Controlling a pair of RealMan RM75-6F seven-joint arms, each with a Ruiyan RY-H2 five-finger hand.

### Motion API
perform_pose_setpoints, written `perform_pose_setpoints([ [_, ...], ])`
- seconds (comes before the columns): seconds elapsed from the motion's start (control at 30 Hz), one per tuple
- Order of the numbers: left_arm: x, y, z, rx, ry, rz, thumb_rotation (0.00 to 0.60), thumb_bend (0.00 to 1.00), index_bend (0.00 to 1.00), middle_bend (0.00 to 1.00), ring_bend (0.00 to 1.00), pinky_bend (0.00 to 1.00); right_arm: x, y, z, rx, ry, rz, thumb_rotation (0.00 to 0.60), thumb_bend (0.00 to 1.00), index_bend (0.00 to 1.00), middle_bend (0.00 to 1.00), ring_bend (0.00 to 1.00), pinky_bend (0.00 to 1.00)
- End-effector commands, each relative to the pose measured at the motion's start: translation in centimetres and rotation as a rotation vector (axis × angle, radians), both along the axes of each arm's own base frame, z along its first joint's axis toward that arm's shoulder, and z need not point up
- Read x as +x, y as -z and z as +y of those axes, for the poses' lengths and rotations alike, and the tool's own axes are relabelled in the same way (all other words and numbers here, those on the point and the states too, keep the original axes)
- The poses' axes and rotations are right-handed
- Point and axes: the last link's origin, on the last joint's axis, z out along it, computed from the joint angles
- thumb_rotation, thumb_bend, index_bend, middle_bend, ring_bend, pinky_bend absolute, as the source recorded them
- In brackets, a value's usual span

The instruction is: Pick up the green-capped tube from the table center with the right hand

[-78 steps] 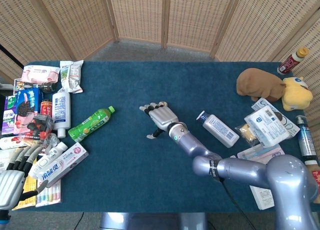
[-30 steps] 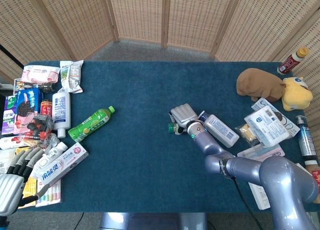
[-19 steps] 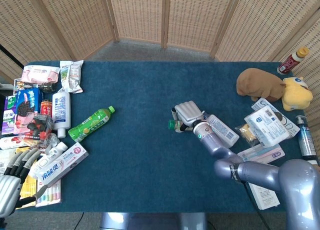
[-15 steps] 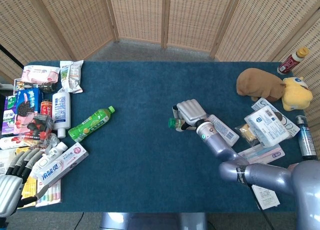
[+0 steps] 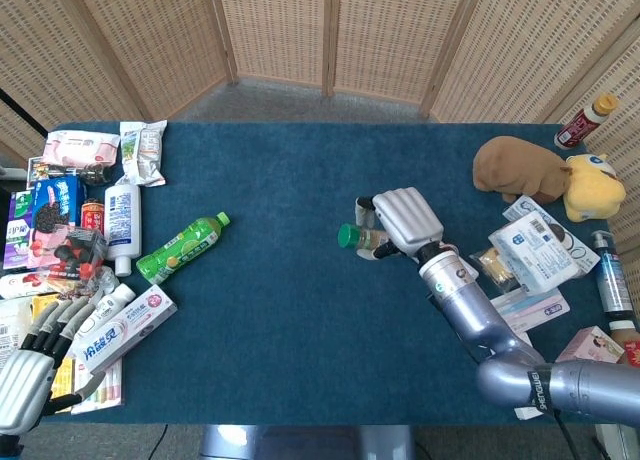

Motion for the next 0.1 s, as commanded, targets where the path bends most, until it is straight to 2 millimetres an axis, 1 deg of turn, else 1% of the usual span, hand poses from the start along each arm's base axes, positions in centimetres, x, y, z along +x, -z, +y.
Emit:
perform_pose_setpoints([
  [0.03, -0.01, -0.02, -0.05, 0.003, 0.001, -0.002, 0.600, 0.30, 0.00, 0.00, 0.00, 0.00, 0.02, -0.56, 0.36, -0.013, -0.002, 0.002, 0.600, 0.16, 0.65, 1.00, 0.85, 0.91],
  [0.1, 0.02, -0.05, -0.11, 0.005, 0.004, -0.004, 0.600, 0.30, 0.00, 0.00, 0.00, 0.00, 0.06, -0.67, 0.55, -0.014, -0.002, 0.002, 0.600, 0.16, 0.65, 1.00, 0.86, 0.91],
])
